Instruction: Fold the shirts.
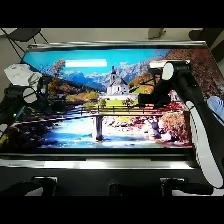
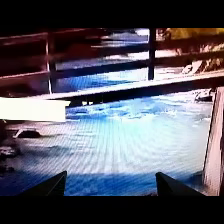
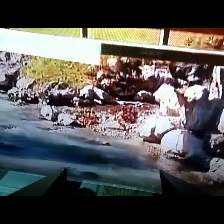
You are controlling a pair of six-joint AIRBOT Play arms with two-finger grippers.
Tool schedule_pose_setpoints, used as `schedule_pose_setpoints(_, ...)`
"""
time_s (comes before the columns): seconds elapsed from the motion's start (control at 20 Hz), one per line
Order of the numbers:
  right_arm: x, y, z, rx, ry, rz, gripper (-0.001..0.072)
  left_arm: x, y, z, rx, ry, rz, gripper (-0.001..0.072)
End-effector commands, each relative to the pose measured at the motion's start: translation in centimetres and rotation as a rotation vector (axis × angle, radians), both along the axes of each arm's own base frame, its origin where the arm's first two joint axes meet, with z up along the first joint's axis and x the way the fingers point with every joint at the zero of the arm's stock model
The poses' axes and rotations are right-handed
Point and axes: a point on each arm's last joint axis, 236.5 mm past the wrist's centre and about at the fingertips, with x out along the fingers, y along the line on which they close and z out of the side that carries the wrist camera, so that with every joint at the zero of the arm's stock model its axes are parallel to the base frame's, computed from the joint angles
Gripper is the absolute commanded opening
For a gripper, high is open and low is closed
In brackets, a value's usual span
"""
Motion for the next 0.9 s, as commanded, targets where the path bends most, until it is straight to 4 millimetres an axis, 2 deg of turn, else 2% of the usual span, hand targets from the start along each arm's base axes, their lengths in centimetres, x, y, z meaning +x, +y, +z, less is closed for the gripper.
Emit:
schedule_pose_setpoints(0.0,0.0,0.0,0.0,0.0,0.001,0.001,0.0672,0.0,0.0,0.0,0.0,0.0,0.0,0.0646)
schedule_pose_setpoints(0.65,0.1,0.1,0.0,0.001,-0.003,0.0,0.0672,0.0,0.0,0.0,0.0,0.0,0.0,0.0646)
schedule_pose_setpoints(0.75,2.0,0.5,0.3,0.022,-0.085,-0.011,0.0673,0.3,-0.1,0.1,-0.004,-0.014,0.0,0.0646)
schedule_pose_setpoints(0.85,3.6,0.8,0.6,0.038,-0.152,-0.021,0.0673,2.2,-0.5,0.5,-0.019,-0.09,0.002,0.0647)
